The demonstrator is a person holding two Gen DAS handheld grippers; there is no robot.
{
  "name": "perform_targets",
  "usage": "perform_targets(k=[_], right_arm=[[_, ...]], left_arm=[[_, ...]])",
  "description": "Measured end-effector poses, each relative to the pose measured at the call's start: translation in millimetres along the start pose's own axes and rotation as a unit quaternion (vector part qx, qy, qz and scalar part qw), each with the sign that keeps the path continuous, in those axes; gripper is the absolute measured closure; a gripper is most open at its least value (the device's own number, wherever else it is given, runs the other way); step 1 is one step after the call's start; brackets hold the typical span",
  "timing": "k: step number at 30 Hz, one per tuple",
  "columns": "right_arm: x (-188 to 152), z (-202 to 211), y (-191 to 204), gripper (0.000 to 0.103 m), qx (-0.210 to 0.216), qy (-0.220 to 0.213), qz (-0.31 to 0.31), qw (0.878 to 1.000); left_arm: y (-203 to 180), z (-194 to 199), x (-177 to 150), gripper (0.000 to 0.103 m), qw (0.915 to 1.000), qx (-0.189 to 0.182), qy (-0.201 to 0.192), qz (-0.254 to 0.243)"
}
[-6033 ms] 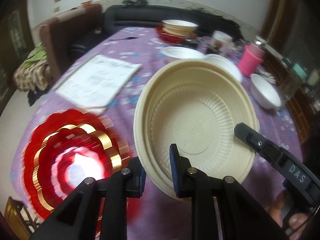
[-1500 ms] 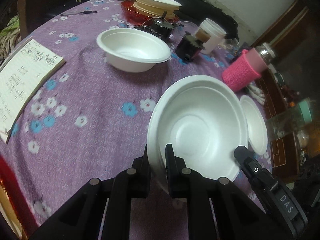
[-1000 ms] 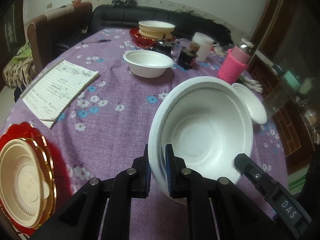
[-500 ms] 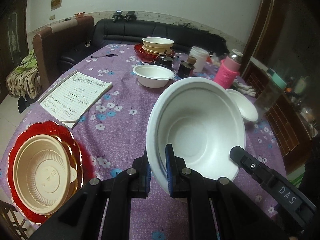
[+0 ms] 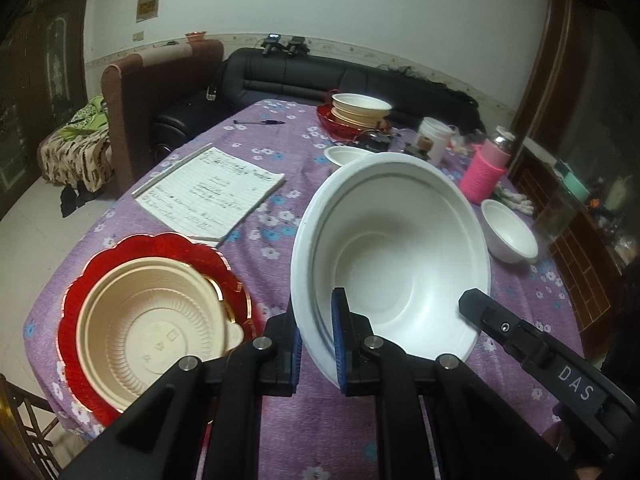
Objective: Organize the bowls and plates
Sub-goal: 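Carry the white foam bowl toward the stacked red plates, then lower the white foam bowl with the left gripper into the beige bowl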
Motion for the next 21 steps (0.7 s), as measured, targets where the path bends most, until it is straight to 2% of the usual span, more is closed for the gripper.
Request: perform_targets(k=[13,21], right_arm=[[-11.9,-23.6,43.0,0.093,0.025,0.031,0.037,0.999],[-21.6,-45.1,65.6,0.093,0.036,0.060,0.054,0.996]], left_arm=[[43.0,15.2,-5.6,0.091,0.9993,0.025,-0.012,0.023],[76.2,11.4,-9.8,0.090,0.9983,0.035,-0.001,0.046]])
Point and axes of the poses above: each gripper's, at about its wrist camera, not at the fingertips, and z roughly against the way its jaws point, y to its left, x to its top, the point moved 1 cm from there along -z, roughly the way its jaws point, and after that the axes turned 2 degrees about y, right-handed, at the moved point
